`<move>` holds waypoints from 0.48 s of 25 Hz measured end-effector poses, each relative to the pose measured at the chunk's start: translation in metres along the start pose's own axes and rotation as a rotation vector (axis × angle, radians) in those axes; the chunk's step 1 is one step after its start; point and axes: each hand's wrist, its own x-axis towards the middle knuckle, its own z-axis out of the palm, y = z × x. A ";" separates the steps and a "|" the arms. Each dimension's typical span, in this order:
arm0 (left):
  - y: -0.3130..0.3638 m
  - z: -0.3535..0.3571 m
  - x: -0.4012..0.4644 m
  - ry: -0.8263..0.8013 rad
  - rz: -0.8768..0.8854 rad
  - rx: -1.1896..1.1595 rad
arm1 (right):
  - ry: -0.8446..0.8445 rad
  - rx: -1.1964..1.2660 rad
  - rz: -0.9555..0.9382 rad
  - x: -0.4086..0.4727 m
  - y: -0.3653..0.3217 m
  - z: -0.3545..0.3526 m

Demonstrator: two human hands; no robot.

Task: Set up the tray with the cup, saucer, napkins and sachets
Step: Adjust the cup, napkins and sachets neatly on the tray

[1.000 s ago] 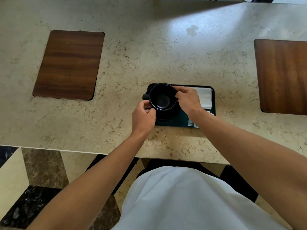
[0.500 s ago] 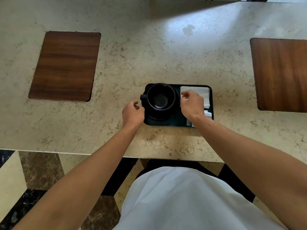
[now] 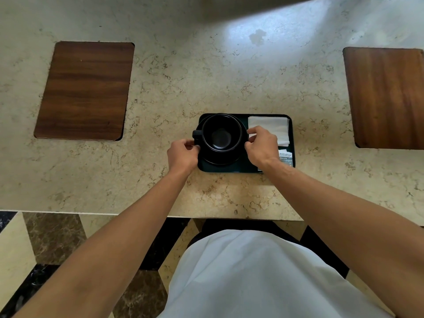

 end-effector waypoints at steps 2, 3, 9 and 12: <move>-0.001 0.000 0.000 0.000 -0.003 0.005 | 0.001 0.008 0.002 -0.002 0.000 0.001; -0.002 0.001 0.000 -0.002 -0.003 0.004 | 0.001 0.009 0.001 -0.003 0.001 0.000; -0.002 0.001 -0.002 0.003 -0.010 -0.022 | 0.005 0.000 -0.021 -0.002 0.002 0.000; -0.001 -0.002 -0.006 0.022 0.009 -0.064 | 0.048 -0.028 -0.114 -0.004 0.003 0.002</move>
